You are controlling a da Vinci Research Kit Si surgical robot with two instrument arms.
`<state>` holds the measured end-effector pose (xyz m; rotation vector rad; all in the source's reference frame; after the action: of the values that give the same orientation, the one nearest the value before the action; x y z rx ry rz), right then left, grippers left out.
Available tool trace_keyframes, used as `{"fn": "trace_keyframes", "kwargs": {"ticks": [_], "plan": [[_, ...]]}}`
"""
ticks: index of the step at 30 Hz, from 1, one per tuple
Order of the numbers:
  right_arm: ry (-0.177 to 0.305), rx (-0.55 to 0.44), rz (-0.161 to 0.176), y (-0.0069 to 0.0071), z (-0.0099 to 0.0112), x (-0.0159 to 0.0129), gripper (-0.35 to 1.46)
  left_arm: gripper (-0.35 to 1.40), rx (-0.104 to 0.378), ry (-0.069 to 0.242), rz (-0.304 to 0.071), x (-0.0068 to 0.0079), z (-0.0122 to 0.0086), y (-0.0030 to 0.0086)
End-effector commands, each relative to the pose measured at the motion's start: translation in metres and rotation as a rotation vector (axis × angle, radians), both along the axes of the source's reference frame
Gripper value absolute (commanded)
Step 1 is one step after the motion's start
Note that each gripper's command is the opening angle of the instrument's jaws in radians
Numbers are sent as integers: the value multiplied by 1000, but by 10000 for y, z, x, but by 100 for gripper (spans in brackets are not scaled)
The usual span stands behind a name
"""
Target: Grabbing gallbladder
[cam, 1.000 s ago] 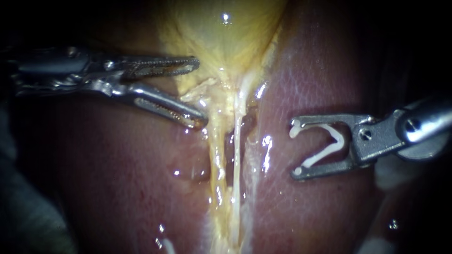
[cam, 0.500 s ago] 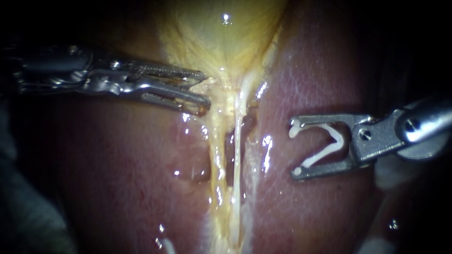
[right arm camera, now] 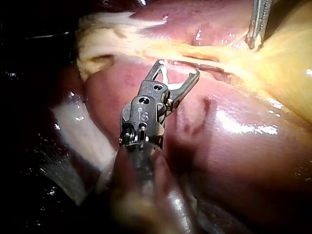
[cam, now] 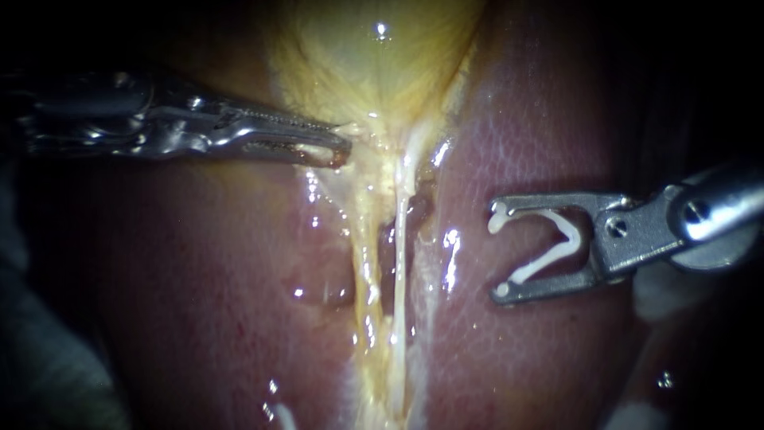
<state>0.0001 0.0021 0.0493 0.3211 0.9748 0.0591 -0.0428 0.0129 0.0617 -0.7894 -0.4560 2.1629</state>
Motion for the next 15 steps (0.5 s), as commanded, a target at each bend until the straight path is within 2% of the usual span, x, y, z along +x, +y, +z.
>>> {"fn": "trace_keyframes", "kwargs": {"ticks": [1, 8, 10, 15], "plan": [[0, 0, 0, 0, 0, 0, 50, -35, 4, 2, -3, 1, -2, 0], [0, 0, -1, 0, 0, -1, 50, -35, 27, -1, -15, 9, -29, 3], [0, 0, 0, 0, 0, -1, 50, -35, 26, 5, -17, 15, -40, 6], [0, 0, 0, 1, 1, -2, 50, -35, 17, -22, -49, 25, -69, 20]]}}
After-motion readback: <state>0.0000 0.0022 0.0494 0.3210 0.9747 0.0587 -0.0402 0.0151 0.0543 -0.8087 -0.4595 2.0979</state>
